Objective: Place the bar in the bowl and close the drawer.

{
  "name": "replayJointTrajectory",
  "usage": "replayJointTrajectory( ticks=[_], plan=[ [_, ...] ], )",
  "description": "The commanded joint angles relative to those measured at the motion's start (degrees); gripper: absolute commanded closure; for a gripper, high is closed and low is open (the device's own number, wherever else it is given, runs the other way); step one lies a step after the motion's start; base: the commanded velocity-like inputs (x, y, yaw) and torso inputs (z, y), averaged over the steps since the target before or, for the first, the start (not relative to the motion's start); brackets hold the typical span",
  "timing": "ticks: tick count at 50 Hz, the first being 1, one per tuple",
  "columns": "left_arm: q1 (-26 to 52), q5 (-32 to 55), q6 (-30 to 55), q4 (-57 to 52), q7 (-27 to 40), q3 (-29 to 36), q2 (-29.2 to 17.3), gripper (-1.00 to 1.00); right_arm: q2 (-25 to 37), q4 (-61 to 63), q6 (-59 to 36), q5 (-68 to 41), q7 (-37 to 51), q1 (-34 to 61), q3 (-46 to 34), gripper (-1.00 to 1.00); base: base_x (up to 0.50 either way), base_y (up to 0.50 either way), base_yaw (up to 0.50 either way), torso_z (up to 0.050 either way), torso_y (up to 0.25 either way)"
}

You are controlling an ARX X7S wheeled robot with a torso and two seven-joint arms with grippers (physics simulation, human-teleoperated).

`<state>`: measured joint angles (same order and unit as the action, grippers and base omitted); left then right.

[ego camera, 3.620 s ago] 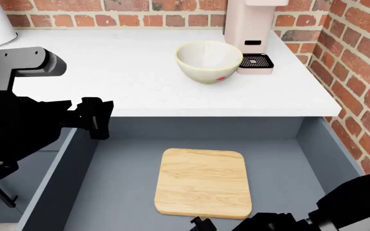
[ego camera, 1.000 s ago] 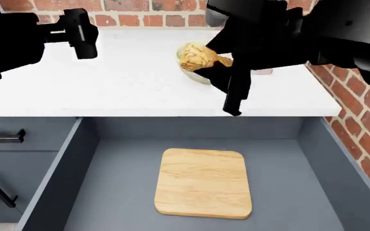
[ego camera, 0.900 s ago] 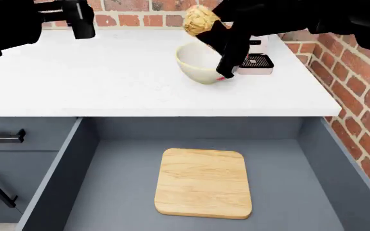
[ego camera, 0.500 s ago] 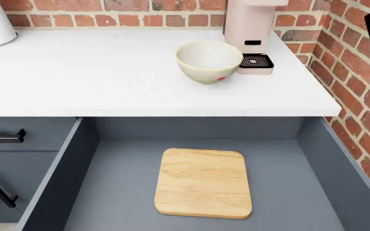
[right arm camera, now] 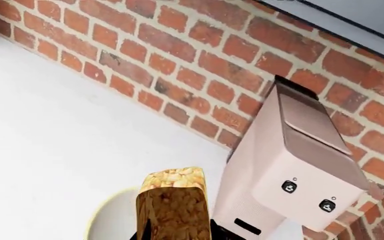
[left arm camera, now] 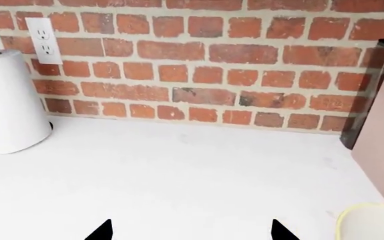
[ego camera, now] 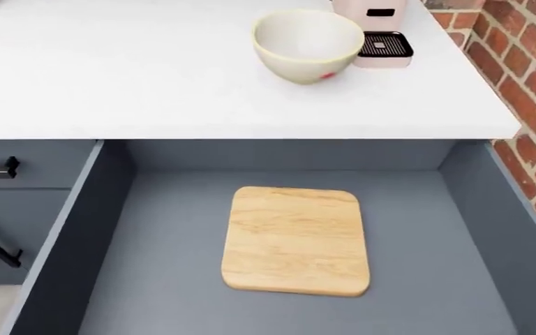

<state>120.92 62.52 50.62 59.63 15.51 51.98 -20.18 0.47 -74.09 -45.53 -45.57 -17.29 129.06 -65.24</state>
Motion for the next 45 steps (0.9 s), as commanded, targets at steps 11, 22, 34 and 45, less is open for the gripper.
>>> replayJointTrajectory(
  ticks=[11,22,34,45],
  plan=[
    [3.42,-0.34,1.92,-0.69,1.72,-0.33,0.10,-1.00,-0.45,-0.76,-0.16,2.77,2.53,5.93,7.62,1.00,0.00,0.00,0.00,0.000,-0.233],
    [4.47,-0.76,2.32,0.04,1.29,-0.14,0.74,-1.00,-0.45,-0.88,2.03,6.20,6.47,4.40,15.63,1.00,0.00,0.00,0.00,0.000,0.000],
    [6.55,-3.44,0.26,5.89,-1.94,1.56,3.57,-1.00,-0.46,-0.81,4.58,13.03,7.20,5.93,26.12,1.00,0.00,0.00,0.00,0.000,0.000],
    [8.81,-4.94,0.05,8.66,-3.28,2.24,4.90,-1.00,-0.46,3.95,2.12,26.50,6.21,5.94,40.56,1.00,0.00,0.00,0.00,0.000,0.000]
  ],
)
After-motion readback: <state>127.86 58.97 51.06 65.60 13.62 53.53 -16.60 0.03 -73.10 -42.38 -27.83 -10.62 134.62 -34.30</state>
